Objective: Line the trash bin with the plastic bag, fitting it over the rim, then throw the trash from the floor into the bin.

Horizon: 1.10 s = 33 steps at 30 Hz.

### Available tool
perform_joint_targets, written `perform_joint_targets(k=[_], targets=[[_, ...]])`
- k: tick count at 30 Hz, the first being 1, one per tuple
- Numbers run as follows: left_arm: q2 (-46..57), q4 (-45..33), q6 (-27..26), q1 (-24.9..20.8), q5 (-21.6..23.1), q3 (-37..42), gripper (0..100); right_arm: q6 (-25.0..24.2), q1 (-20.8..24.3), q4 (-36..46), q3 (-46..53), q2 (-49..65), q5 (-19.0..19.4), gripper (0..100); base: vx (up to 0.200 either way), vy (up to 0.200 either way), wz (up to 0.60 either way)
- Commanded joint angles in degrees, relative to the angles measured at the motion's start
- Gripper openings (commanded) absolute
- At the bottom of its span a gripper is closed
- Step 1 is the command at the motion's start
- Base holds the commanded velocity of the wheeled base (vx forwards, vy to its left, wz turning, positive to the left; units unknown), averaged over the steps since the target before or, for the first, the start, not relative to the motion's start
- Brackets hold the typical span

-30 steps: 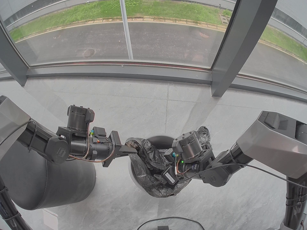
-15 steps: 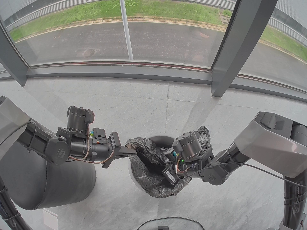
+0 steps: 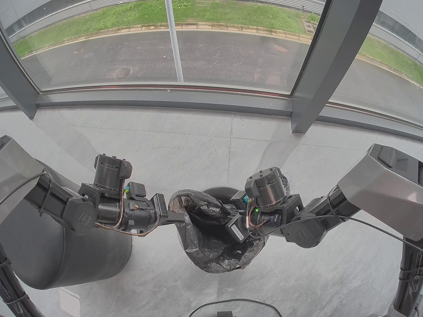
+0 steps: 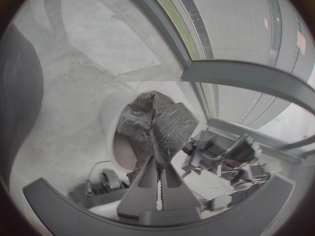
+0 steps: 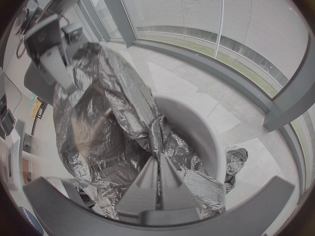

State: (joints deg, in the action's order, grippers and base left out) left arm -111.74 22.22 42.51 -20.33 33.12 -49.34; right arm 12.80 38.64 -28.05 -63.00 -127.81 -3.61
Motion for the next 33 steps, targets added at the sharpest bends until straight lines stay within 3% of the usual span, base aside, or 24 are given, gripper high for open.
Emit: perform_joint_targets(k=[1,8,14,21,28,33], targets=[[0.03,0.1,-4.72,-1.02,-4.56,3.1,0,0.12,-0.59,0.01,0.25,3.0,-0.08,0,0.0,0.0,0.0],[2.32,0.01,-5.77,-1.02,-4.82,4.95,0,0.12,-1.82,-0.16,0.16,4.32,-1.67,0,0.0,0.0,0.0],[3.37,-0.34,-10.34,-1.02,-5.26,6.53,0,0.12,-3.4,-0.16,-0.63,5.81,-1.67,0,0.0,0.0,0.0],[2.49,-0.51,-15.09,-0.67,-11.15,6.97,0,0.12,-5.16,-0.25,-2.65,4.14,-1.58,0,0.0,0.0,0.0],[1.0,-0.16,-19.74,-0.32,-11.32,7.06,0,0.21,-6.3,-0.34,-4.76,2.21,-1.14,0,0.0,0.0,0.0],[-0.32,0.01,-21.24,-0.41,-11.32,6.36,0,0.47,-6.48,-7.11,-6.08,-0.69,-1.31,0,0.0,0.0,0.0]])
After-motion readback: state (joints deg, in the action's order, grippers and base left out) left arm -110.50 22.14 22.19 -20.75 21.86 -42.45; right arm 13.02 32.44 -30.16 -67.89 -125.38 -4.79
